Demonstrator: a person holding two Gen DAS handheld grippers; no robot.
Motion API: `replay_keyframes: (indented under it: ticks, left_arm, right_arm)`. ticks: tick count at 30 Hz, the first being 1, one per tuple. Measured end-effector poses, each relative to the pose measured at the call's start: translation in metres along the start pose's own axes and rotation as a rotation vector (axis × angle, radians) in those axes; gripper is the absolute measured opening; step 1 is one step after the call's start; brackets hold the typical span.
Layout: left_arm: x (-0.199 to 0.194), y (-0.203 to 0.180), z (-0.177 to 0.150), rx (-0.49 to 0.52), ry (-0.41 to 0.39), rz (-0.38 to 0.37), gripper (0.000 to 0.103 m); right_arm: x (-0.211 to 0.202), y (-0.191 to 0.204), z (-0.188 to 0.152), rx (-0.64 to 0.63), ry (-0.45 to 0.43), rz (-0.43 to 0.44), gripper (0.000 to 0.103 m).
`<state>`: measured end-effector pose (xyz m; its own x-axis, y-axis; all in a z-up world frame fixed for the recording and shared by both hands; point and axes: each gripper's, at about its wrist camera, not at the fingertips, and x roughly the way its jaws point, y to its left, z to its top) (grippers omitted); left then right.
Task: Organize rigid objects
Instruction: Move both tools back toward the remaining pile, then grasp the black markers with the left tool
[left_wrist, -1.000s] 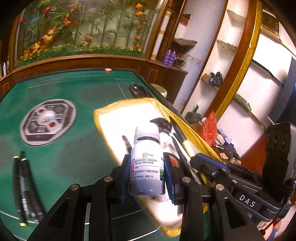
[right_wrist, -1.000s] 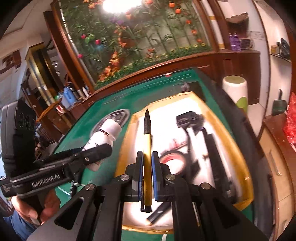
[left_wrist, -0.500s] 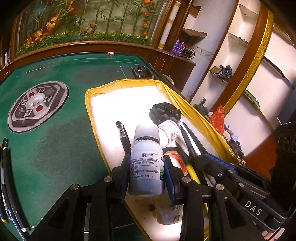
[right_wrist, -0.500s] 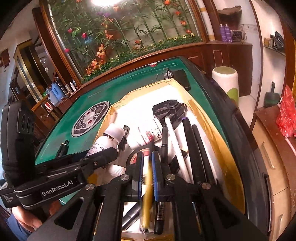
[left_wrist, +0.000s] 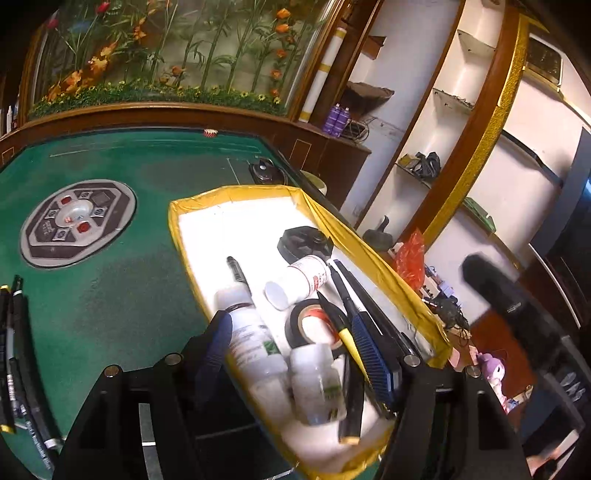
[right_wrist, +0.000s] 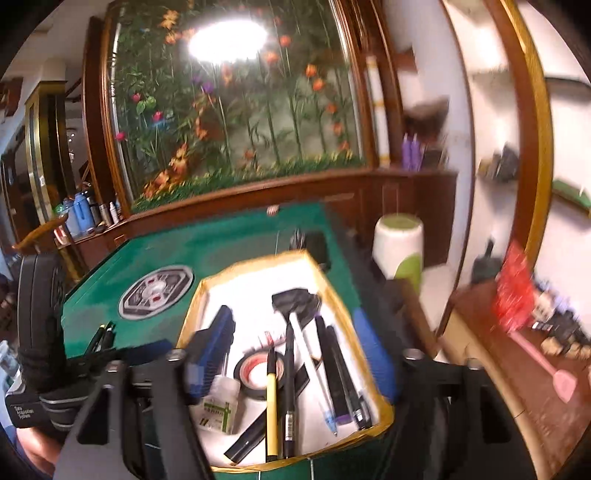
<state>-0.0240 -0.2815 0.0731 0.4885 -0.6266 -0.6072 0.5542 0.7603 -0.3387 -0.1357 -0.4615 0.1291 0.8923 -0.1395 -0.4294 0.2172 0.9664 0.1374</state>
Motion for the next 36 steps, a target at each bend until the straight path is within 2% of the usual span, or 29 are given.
replay_keyframes:
  ticks: [4, 8, 11, 14, 17, 20, 22, 27, 28, 30, 31, 32, 33, 36]
  left_arm:
    - [-0.021, 0.012, -0.002, 0.003, -0.025, -0.001, 0.071]
    - [-0.048, 0.033, -0.003, -0.007, -0.065, 0.011, 0.071]
    - [-0.075, 0.058, -0.008, -0.029, -0.096, 0.024, 0.071]
    - [-0.101, 0.083, -0.016, -0.047, -0.123, 0.054, 0.071]
    - [-0.125, 0.117, -0.027, -0.084, -0.151, 0.113, 0.071]
    - [-0.137, 0.152, -0.039, -0.128, -0.155, 0.195, 0.071]
    - [-0.140, 0.178, -0.047, -0.187, -0.147, 0.246, 0.071]
    - [-0.130, 0.219, -0.057, -0.299, -0.090, 0.252, 0.071]
    - [-0.125, 0.224, -0.056, -0.315, -0.079, 0.249, 0.071]
    - [-0.119, 0.226, -0.055, -0.319, -0.060, 0.236, 0.071]
    - [-0.115, 0.225, -0.052, -0.306, -0.051, 0.227, 0.068]
    - [-0.111, 0.224, -0.050, -0.295, -0.040, 0.232, 0.058]
    - [-0.107, 0.223, -0.048, -0.290, -0.026, 0.237, 0.054]
    - [-0.094, 0.221, -0.041, -0.271, 0.004, 0.241, 0.045]
  right_arm:
    - [-0.013, 0.009, 0.006, 0.003, -0.031, 0.027, 0.087]
    - [-0.025, 0.021, 0.009, 0.017, -0.081, 0.064, 0.088]
    - [-0.021, 0.032, 0.009, 0.042, -0.048, 0.137, 0.087]
    - [-0.015, 0.050, 0.007, 0.027, -0.009, 0.185, 0.080]
    - [-0.015, 0.074, 0.000, 0.006, 0.000, 0.284, 0.080]
    - [-0.006, 0.107, -0.008, -0.054, 0.061, 0.386, 0.080]
    - [0.004, 0.130, -0.016, -0.109, 0.115, 0.387, 0.080]
    - [0.044, 0.171, -0.032, -0.164, 0.296, 0.393, 0.079]
    - [0.050, 0.176, -0.034, -0.166, 0.317, 0.396, 0.076]
    - [0.062, 0.183, -0.035, -0.156, 0.358, 0.421, 0.063]
    - [0.065, 0.184, -0.034, -0.148, 0.367, 0.428, 0.063]
    - [0.067, 0.185, -0.034, -0.142, 0.363, 0.418, 0.063]
    - [0.068, 0.184, -0.035, -0.139, 0.361, 0.407, 0.063]
    - [0.072, 0.181, -0.041, -0.117, 0.380, 0.412, 0.063]
